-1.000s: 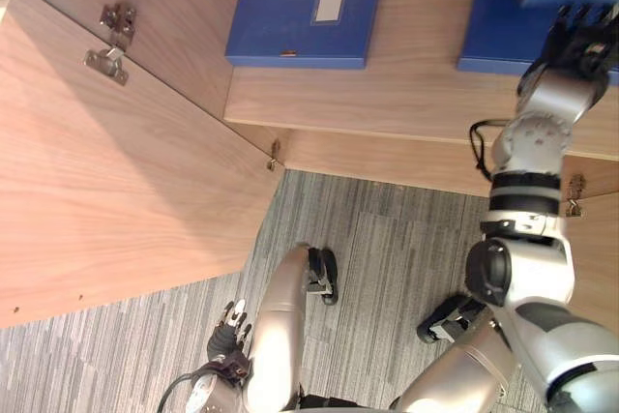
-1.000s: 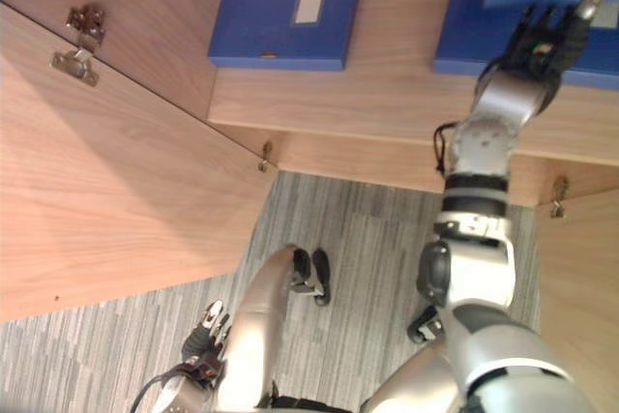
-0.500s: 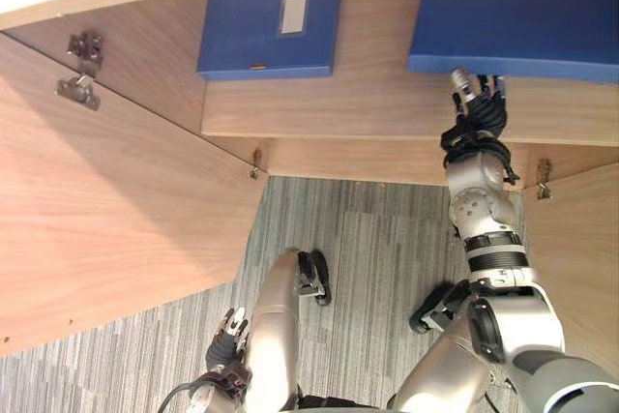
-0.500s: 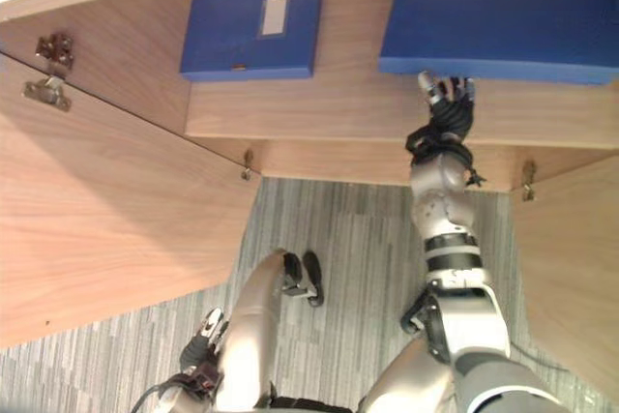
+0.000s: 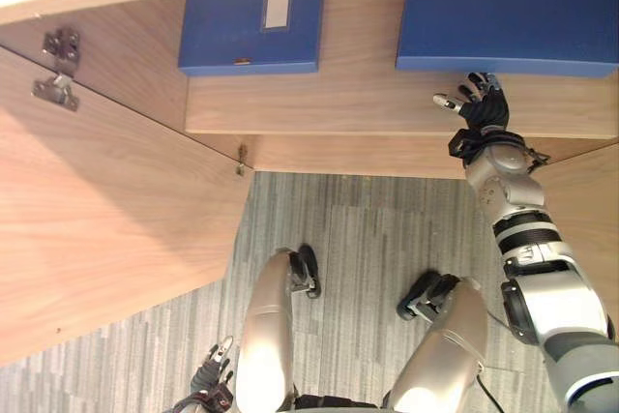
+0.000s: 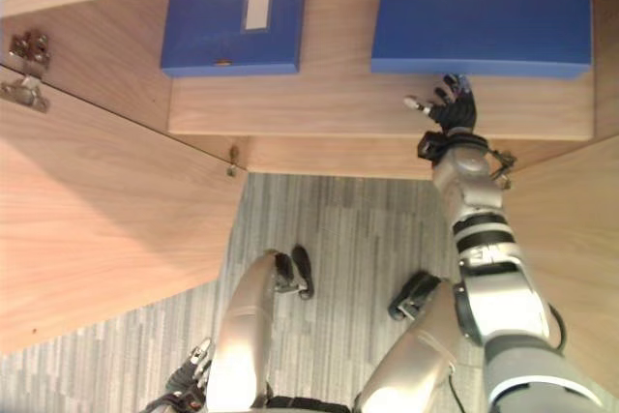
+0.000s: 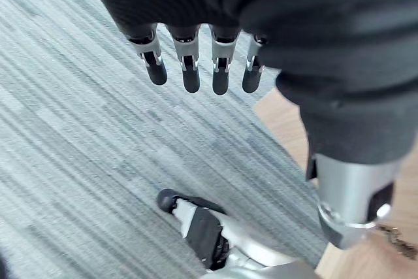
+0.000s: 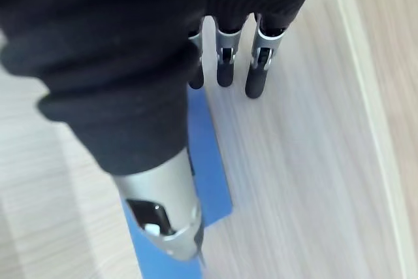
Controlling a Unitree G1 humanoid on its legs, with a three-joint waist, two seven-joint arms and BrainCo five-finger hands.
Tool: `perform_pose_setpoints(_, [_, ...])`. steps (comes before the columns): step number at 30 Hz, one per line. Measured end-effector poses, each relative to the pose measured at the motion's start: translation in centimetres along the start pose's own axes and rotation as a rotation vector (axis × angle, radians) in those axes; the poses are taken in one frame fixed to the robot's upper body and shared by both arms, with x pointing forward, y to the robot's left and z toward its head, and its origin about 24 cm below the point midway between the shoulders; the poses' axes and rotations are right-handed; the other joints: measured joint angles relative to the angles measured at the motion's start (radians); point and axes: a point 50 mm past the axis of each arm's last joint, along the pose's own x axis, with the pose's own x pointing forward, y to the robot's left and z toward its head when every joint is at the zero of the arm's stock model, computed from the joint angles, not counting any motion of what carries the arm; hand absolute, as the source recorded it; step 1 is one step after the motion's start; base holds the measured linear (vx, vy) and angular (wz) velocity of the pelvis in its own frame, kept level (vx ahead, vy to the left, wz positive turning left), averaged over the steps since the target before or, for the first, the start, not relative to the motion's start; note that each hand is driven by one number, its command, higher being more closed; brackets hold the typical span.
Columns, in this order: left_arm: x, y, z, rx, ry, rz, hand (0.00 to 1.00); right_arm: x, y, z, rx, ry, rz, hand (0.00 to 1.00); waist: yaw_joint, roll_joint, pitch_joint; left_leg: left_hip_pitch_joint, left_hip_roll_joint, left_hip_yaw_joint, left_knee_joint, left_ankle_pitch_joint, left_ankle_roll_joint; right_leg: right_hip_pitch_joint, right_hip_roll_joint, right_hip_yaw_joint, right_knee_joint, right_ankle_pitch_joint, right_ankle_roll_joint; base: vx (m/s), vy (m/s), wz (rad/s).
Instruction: Walk over to the cabinet, pick up the folder, carry it to the office cabinet, place the folder inside the office cabinet, then close the office cabinet door
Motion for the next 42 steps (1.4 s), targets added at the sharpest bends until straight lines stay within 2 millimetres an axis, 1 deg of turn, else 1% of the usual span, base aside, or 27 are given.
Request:
perform_pose_setpoints(2, [0.0, -0.2, 0.5, -0.002, -0.022, -0.007, 0.00, 0.1, -0.4, 0.5, -0.032, -0.015, -0.008, 0.00, 0.007, -0.005, 0.000, 0.000, -0.003, 0.000, 0.000, 0.003, 0.001, 0.000, -0.003, 0.000, 0.002, 0.001, -0.001, 0.00, -0.008, 0.03])
perform_pose_setpoints(5, [-0.5, -0.9, 1.5, -0.023, -0.086, -0.050, 0.00, 0.4, -1.1, 1.3, -0.086, -0.027, -0.015, 0.00, 0.010, -0.005, 0.000, -0.005, -0.008, 0.000, 0.000, 0.008, 0.004, -0.002, -0.008, 0.000, 0.002, 0.006, 0.000, 0.00, -0.009, 0.04])
perform_pose_setpoints(7, [-0.9, -1.3, 2.1, -0.040, -0.119, -0.087, 0.00, 0.8, -2.4, 1.8, -0.220, 0.001, -0.027, 0.00, 0.011, -0.005, 0.000, -0.009, -0.015, 0.000, 0.000, 0.010, 0.008, -0.004, -0.015, 0.000, 0.002, 0.009, 0.002, 0.00, -0.005, 0.06])
perform_pose_setpoints(8, [-1.0, -1.3, 2.1, -0.043, -0.121, -0.092, 0.00, 0.9, -2.7, 2.0, -0.257, 0.003, -0.025, 0.00, 0.011, -0.005, 0.000, -0.012, -0.016, 0.000, 0.000, 0.011, 0.009, -0.007, -0.016, 0.000, 0.002, 0.011, 0.003, 0.01, 0.001, 0.05])
perform_pose_setpoints(10, [-1.3, -1.3, 2.2, -0.053, -0.127, -0.106, 0.00, 1.3, -3.4, 3.5, -0.388, -0.008, -0.009, 0.00, 0.010, -0.005, 0.000, -0.040, -0.016, 0.000, 0.002, 0.015, 0.016, -0.032, -0.015, -0.001, -0.003, 0.021, -0.001, 0.00, 0.000, 0.00])
perform_pose_setpoints(11, [-1.4, -1.2, 2.1, -0.055, -0.128, -0.110, 0.00, 1.4, -3.5, 3.8, -0.426, -0.004, -0.004, 0.00, 0.009, -0.005, 0.000, -0.045, -0.016, 0.001, 0.002, 0.016, 0.017, -0.036, -0.015, -0.002, -0.004, 0.022, -0.002, 0.00, 0.000, 0.00])
perform_pose_setpoints(12, [-1.7, -1.2, 2.1, -0.059, -0.134, -0.118, 0.00, 1.4, -3.8, 4.0, -0.503, 0.007, 0.005, 0.00, 0.009, -0.005, 0.000, -0.045, -0.016, 0.001, 0.003, 0.016, 0.018, -0.034, -0.015, -0.003, -0.005, 0.023, -0.002, 0.00, 0.000, 0.00])
perform_pose_setpoints(14, [-2.1, -1.4, 2.2, -0.066, -0.143, -0.149, 0.00, 1.3, -3.8, 4.2, -0.648, 0.009, 0.053, 0.00, 0.012, -0.005, 0.000, -0.044, -0.016, 0.000, 0.004, 0.016, 0.018, -0.033, -0.015, -0.003, -0.006, 0.023, -0.001, 0.04, -0.003, 0.00])
perform_pose_setpoints(17, [-2.6, -1.5, 2.2, -0.058, -0.146, -0.178, 0.00, 1.0, -2.7, 4.0, -0.798, 0.004, 0.160, 0.00, 0.011, -0.005, 0.000, -0.041, -0.016, 0.000, 0.003, 0.016, 0.018, -0.032, -0.015, -0.002, -0.005, 0.023, 0.000, 0.01, -0.003, 0.00])
perform_pose_setpoints(19, [-3.2, -1.7, 1.8, -0.047, -0.135, -0.219, 0.00, 0.3, -1.6, 2.9, -0.943, 0.015, 0.284, 0.00, 0.007, -0.005, 0.001, -0.040, -0.016, 0.000, 0.002, 0.015, 0.018, -0.029, -0.012, -0.003, -0.009, 0.023, -0.001, 0.00, 0.000, 0.00])
perform_pose_setpoints(22, [-3.2, -1.8, 1.7, -0.041, -0.128, -0.234, 0.00, -0.3, -1.0, 2.5, -1.090, 0.022, 0.390, 0.00, 0.006, -0.005, 0.000, -0.038, -0.010, 0.000, -0.002, 0.016, 0.018, -0.026, -0.002, -0.004, -0.019, 0.029, -0.006, 0.01, -0.009, -0.05])
perform_pose_setpoints(23, [-3.2, -1.8, 1.7, -0.041, -0.127, -0.234, 0.00, -0.6, -1.0, 2.3, -1.152, 0.039, 0.438, 0.00, 0.006, -0.005, 0.000, -0.032, -0.010, 0.001, -0.007, 0.017, 0.018, -0.018, -0.001, -0.007, -0.025, 0.031, -0.007, 0.00, 0.000, 0.00])
perform_pose_setpoints(25, [-3.2, -1.4, 1.5, -0.031, -0.122, -0.224, 0.00, -1.4, -2.1, 1.5, -1.182, 0.090, 0.489, 0.00, 0.012, -0.004, 0.000, -0.008, -0.019, 0.002, -0.023, 0.020, 0.018, 0.005, -0.001, -0.008, -0.037, 0.034, -0.002, 0.03, -0.010, 0.04])
perform_pose_setpoints(26, [-3.1, -0.8, 1.2, -0.021, -0.109, -0.206, 0.00, -1.7, -2.5, 1.2, -1.191, 0.104, 0.502, 0.00, 0.014, -0.004, -0.001, 0.001, -0.021, 0.004, -0.030, 0.020, 0.018, 0.011, -0.001, -0.008, -0.042, 0.035, -0.001, 0.05, -0.013, -0.01])
perform_pose_setpoints(28, [-2.2, 3.0, -1.1, 0.029, 0.034, -0.065, 0.00, -2.7, -3.0, 0.3, -1.205, 0.134, 0.588, 0.00, 0.013, -0.005, -0.002, 0.027, -0.020, 0.010, -0.055, 0.023, 0.014, 0.036, 0.008, -0.017, -0.071, 0.043, 0.000, 0.07, -0.015, -0.07])
perform_pose_setpoints(29, [-1.9, 3.8, -1.5, 0.047, 0.078, -0.024, 0.00, -3.0, -3.0, 0.0, -1.209, 0.136, 0.606, 0.00, 0.013, -0.006, -0.002, 0.030, -0.019, 0.009, -0.059, 0.024, 0.012, 0.041, 0.013, -0.021, -0.077, 0.044, 0.001, 0.07, -0.022, -0.04])
perform_pose_setpoints(30, [-1.3, 4.4, -1.5, 0.070, 0.112, 0.011, 0.00, -3.4, -2.8, -0.5, -1.233, 0.138, 0.648, 0.00, 0.013, -0.013, -0.004, 0.030, -0.017, 0.006, -0.063, 0.026, 0.010, 0.043, 0.017, -0.024, -0.082, 0.045, 0.001, 0.08, -0.033, -0.01])
perform_pose_setpoints(32, [-0.5, 3.5, -0.5, 0.079, 0.083, -0.008, 0.00, -4.2, -3.1, -2.4, -1.285, 0.222, 0.723, 0.00, 0.019, -0.024, -0.007, 0.030, -0.017, 0.006, -0.067, 0.029, 0.009, 0.043, 0.018, -0.025, -0.082, 0.045, 0.001, 0.05, -0.024, 0.01])
perform_pose_setpoints(34, [0.4, 1.7, 0.6, 0.067, 0.030, -0.051, 0.00, -5.2, -3.3, -4.9, -1.303, 0.312, 0.796, 0.00, 0.023, -0.025, -0.007, 0.031, -0.017, 0.006, -0.066, 0.030, 0.010, 0.043, 0.018, -0.024, -0.082, 0.046, 0.000, 0.03, -0.013, 0.00])
perform_pose_setpoints(35, [0.4, 1.5, 0.7, 0.060, 0.021, -0.056, 0.00, -5.4, -3.2, -5.4, -1.302, 0.321, 0.809, 0.00, 0.022, -0.025, -0.007, 0.032, -0.017, 0.006, -0.066, 0.031, 0.010, 0.043, 0.018, -0.024, -0.081, 0.046, 0.000, 0.03, -0.012, -0.03])
perform_pose_setpoints(36, [0.4, 0.7, 1.1, 0.053, -0.007, -0.080, 0.00, -5.8, -3.2, -6.1, -1.308, 0.336, 0.824, 0.00, 0.021, -0.025, -0.007, 0.037, -0.017, 0.009, -0.067, 0.031, 0.010, 0.044, 0.018, -0.022, -0.081, 0.046, -0.001, 0.02, -0.013, -0.04])
perform_pose_setpoints(37, [0.1, 0.0, 1.5, 0.053, -0.039, -0.109, 0.00, -6.1, -3.4, -6.7, -1.311, 0.355, 0.831, 0.00, 0.025, -0.025, -0.007, 0.044, -0.018, 0.010, -0.069, 0.031, 0.010, 0.049, 0.017, -0.021, -0.081, 0.046, -0.001, 0.02, -0.019, -0.05])
perform_pose_setpoints(38, [-0.7, -0.7, 2.0, 0.046, -0.094, -0.152, 0.00, -6.6, -3.8, -7.5, -1.325, 0.384, 0.845, 0.00, 0.030, -0.025, -0.007, 0.060, -0.018, 0.010, -0.074, 0.032, 0.010, 0.066, 0.018, -0.022, -0.086, 0.046, -0.001, 0.01, -0.022, -0.03])
perform_pose_setpoints(39, [-1.3, -0.9, 2.3, 0.042, -0.123, -0.175, 0.00, -7.0, -3.9, -8.2, -1.338, 0.405, 0.856, 0.00, 0.032, -0.024, -0.007, 0.077, -0.018, 0.011, -0.085, 0.033, 0.008, 0.081, 0.022, -0.024, -0.097, 0.049, -0.001, 0.01, -0.018, -0.05])
perform_pose_setpoints(40, [-1.7, -1.0, 2.3, 0.041, -0.133, -0.190, 0.00, -7.3, -4.0, -8.5, -1.347, 0.415, 0.861, 0.00, 0.033, -0.023, -0.008, 0.088, -0.018, 0.013, -0.096, 0.036, 0.008, 0.091, 0.027, -0.024, -0.109, 0.054, -0.001, 0.01, -0.021, -0.12])
perform_pose_setpoints(41, [-2.2, -1.4, 2.1, 0.027, -0.133, -0.218, 0.00, -7.6, -4.0, -9.1, -1.362, 0.427, 0.864, 0.00, 0.037, -0.020, -0.010, 0.116, -0.017, 0.019, -0.137, 0.051, 0.003, 0.114, 0.044, -0.031, -0.154, 0.075, -0.007, 0.01, -0.016, -0.16])
perform_pose_setpoints(42, [-2.2, -1.6, 2.0, 0.029, -0.125, -0.225, 0.00, -7.8, -4.1, -9.4, -1.358, 0.429, 0.859, 0.00, 0.038, -0.020, -0.010, 0.127, -0.015, 0.022, -0.157, 0.058, 0.000, 0.124, 0.055, -0.032, -0.178, 0.086, -0.006, 0.02, -0.022, -0.21])
